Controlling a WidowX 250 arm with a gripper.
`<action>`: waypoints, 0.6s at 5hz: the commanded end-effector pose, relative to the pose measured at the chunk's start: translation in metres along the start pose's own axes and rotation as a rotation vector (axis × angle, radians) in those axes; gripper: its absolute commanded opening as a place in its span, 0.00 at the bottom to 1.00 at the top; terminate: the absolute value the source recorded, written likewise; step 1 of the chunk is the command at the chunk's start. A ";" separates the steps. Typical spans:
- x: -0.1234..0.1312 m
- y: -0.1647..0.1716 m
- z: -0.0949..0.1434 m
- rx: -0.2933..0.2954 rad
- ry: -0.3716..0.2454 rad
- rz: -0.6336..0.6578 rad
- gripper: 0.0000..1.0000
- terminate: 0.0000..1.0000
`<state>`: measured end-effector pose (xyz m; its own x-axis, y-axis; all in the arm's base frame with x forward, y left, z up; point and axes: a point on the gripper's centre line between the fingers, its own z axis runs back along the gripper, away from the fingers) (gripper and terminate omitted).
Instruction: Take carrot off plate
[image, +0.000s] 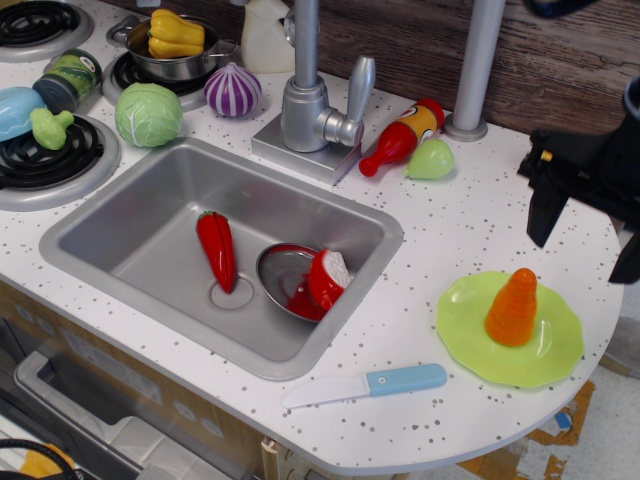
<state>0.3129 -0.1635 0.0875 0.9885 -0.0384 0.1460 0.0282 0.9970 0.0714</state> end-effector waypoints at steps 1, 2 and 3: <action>-0.001 0.011 -0.007 -0.024 -0.041 0.043 1.00 0.00; -0.004 0.017 -0.008 -0.062 -0.050 0.087 1.00 0.00; -0.005 0.018 -0.010 -0.078 -0.039 0.116 1.00 0.00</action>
<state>0.3039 -0.1448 0.0541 0.9907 0.0835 0.1078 -0.0823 0.9965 -0.0156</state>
